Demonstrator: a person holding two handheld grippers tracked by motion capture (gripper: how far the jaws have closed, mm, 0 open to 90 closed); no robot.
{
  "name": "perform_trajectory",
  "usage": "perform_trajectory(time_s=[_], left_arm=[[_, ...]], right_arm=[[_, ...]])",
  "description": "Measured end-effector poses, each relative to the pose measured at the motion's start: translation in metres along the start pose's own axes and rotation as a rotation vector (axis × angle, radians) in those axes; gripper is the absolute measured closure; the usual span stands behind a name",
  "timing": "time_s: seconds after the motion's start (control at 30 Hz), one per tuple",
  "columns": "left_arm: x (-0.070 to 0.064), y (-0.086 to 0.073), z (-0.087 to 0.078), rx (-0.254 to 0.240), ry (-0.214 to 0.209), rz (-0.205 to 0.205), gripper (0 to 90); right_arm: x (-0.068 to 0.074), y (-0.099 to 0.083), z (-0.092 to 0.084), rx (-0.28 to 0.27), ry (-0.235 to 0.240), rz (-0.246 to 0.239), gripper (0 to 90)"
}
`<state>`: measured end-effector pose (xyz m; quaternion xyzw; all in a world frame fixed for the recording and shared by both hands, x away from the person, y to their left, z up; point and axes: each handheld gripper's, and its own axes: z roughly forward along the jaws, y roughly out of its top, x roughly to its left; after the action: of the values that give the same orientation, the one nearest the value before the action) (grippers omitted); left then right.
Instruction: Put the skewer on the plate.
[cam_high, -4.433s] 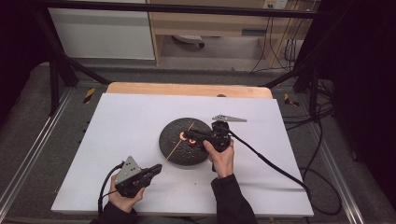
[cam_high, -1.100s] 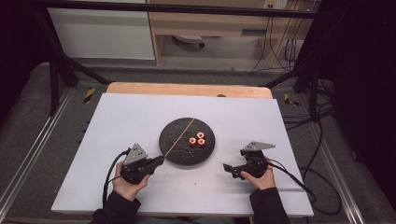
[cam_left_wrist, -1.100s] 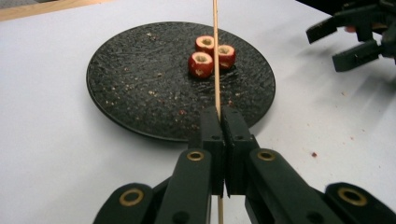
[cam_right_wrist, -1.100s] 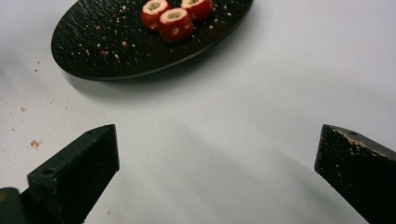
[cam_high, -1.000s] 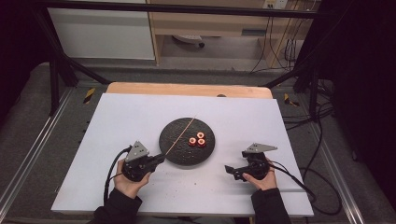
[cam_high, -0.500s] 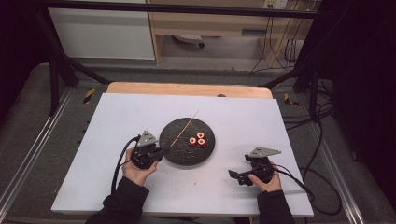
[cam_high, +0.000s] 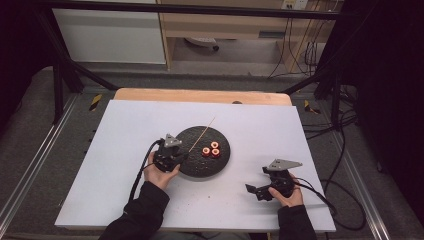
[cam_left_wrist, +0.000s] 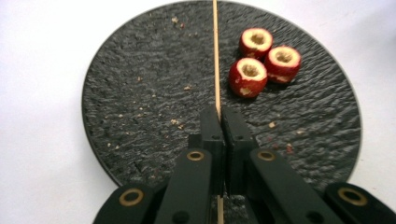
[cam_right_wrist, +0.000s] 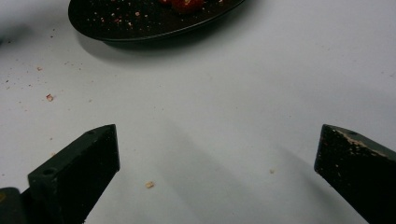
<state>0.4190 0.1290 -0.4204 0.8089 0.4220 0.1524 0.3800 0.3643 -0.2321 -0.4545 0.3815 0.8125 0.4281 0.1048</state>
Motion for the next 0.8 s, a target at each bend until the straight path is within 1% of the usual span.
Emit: perform_trajectory(time_s=[0.17, 0.4, 0.63, 0.7, 0.8], left_arm=[[0.000, -0.002, 0.010, 0.043, 0.012, 0.004, 88.3], [-0.003, -0.003, 0.016, 0.077, 0.032, 0.012, 88.4], [-0.004, -0.003, 0.015, 0.076, 0.036, 0.014, 88.0], [-0.004, -0.003, 0.014, 0.075, 0.030, 0.016, 87.5], [-0.003, -0.003, 0.010, 0.064, 0.023, 0.027, 82.8]], right_arm=[[-0.001, 0.000, 0.000, -0.001, 0.000, 0.001, 1.0], [-0.001, 0.000, 0.000, 0.002, 0.000, 0.001, 1.1], [-0.001, 0.000, 0.000, 0.003, 0.002, 0.004, 1.1], [-0.001, 0.000, 0.000, 0.003, 0.000, 0.005, 1.2], [-0.001, 0.000, 0.000, -0.001, -0.001, 0.006, 1.1]])
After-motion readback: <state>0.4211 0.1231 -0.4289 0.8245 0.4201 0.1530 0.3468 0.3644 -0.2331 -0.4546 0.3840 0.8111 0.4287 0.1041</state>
